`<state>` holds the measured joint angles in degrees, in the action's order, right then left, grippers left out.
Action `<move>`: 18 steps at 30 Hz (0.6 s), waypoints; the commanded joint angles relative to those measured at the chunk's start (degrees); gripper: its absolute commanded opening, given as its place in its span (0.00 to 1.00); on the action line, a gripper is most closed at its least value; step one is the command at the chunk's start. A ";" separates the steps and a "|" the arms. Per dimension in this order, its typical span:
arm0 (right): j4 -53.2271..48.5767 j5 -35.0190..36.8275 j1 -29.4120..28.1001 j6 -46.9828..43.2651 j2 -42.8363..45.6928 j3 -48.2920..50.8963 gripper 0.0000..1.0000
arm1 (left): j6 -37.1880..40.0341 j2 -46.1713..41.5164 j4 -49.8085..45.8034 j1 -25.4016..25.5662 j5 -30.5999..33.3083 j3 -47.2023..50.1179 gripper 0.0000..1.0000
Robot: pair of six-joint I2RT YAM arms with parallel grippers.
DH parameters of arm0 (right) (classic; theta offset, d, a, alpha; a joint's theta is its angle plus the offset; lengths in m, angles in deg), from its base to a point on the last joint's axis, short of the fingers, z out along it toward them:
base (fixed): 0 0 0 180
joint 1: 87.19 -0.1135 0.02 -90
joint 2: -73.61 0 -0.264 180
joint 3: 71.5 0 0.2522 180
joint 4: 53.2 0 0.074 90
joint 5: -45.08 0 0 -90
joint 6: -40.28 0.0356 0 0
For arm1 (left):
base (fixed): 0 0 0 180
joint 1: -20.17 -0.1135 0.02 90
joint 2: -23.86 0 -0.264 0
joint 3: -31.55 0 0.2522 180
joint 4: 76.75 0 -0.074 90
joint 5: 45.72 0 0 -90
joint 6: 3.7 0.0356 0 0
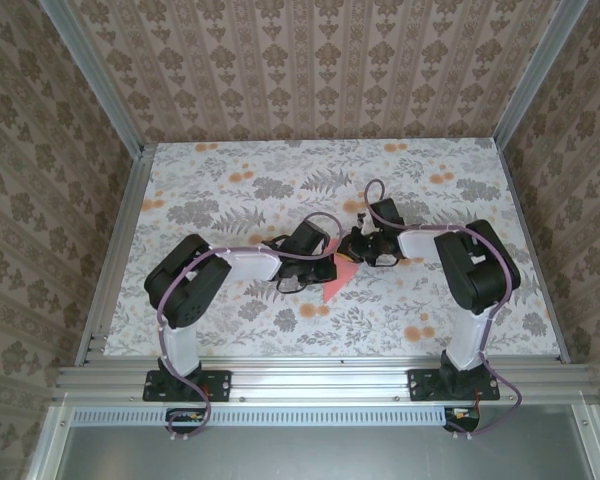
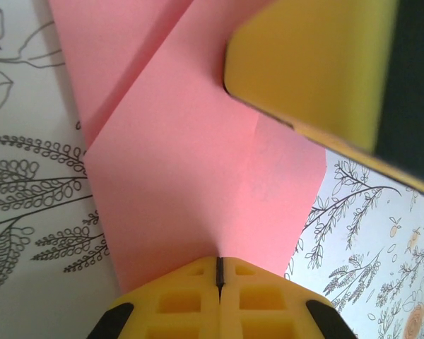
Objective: Fold a paper plane with a square sheet of paper (pick it up from the middle)
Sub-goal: Fourth fold the wing at the center of the table, then turn over the paper at the center of the table.
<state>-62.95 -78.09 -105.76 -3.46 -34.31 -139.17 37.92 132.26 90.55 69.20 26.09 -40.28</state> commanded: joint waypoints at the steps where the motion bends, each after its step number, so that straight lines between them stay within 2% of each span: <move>1: -3.61 2.45 0.70 -2.55 -2.40 -2.61 0.09 | 1.91 2.69 -7.16 0.36 -1.05 0.55 0.00; 18: -3.69 5.71 7.44 -2.49 -8.87 -10.49 0.09 | 2.90 2.85 -9.15 1.24 -2.20 3.38 0.00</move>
<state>-65.90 -76.39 -99.31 -5.67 -41.24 -148.17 39.56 132.39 90.22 69.20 25.67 -40.21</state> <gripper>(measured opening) 0.088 0.046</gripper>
